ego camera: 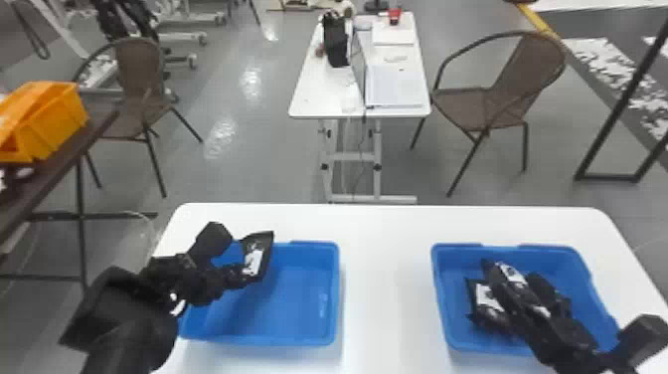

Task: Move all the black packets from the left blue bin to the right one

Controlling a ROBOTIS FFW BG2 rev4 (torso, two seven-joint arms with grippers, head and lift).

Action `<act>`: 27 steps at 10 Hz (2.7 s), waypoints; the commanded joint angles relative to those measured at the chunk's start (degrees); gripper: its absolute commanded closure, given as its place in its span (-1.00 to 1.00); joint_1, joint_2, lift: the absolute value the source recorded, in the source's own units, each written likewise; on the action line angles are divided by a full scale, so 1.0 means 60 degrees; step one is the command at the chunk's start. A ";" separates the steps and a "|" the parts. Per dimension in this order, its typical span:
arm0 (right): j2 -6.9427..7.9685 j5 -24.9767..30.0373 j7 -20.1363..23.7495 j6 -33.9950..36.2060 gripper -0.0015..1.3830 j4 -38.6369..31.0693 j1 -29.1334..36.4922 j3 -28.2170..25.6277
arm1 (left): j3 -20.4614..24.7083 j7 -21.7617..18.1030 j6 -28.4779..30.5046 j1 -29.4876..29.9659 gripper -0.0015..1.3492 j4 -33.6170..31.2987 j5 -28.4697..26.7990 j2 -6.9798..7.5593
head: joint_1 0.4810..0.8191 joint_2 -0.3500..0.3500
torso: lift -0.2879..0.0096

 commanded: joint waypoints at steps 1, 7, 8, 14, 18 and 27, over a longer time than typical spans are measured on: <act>0.0006 -0.0001 0.0081 0.0016 -0.59 -0.0029 -0.0002 0.0012 | 0.0053 -0.0245 -0.0300 0.0657 0.81 -0.1484 0.0513 -0.0299 | 0.27 0.21 | 0.94; -0.0067 0.0087 0.1063 0.0426 -0.59 -0.0073 -0.0984 0.1052 | -0.2130 -0.0875 -0.1384 0.0364 0.81 -0.1982 0.3164 -0.0710 | 0.27 -0.16 | 0.94; -0.0082 0.0072 0.1092 0.0441 -0.60 0.0044 -0.1262 0.1345 | -0.2510 -0.0934 -0.1384 0.0056 0.81 -0.1660 0.3354 -0.0724 | 0.27 -0.18 | 0.94; -0.0082 -0.0104 0.1092 0.0441 -0.60 0.0557 -0.2405 0.2516 | -0.3800 -0.1212 -0.1765 -0.1116 0.81 0.0112 0.3750 -0.1061 | 0.27 -0.23 | 0.94; -0.0038 -0.0089 0.1092 0.0543 -0.10 0.1158 -0.2785 0.2839 | -0.4136 -0.1154 -0.1750 -0.1203 0.81 0.0156 0.4175 -0.1090 | 0.27 -0.20 | 0.94; -0.0038 -0.0836 0.1077 0.0089 0.85 0.1363 -0.2595 0.2604 | -0.3551 -0.0743 -0.1926 -0.0852 -0.41 0.0142 0.4980 -0.1120 | 0.27 -0.23 | 0.94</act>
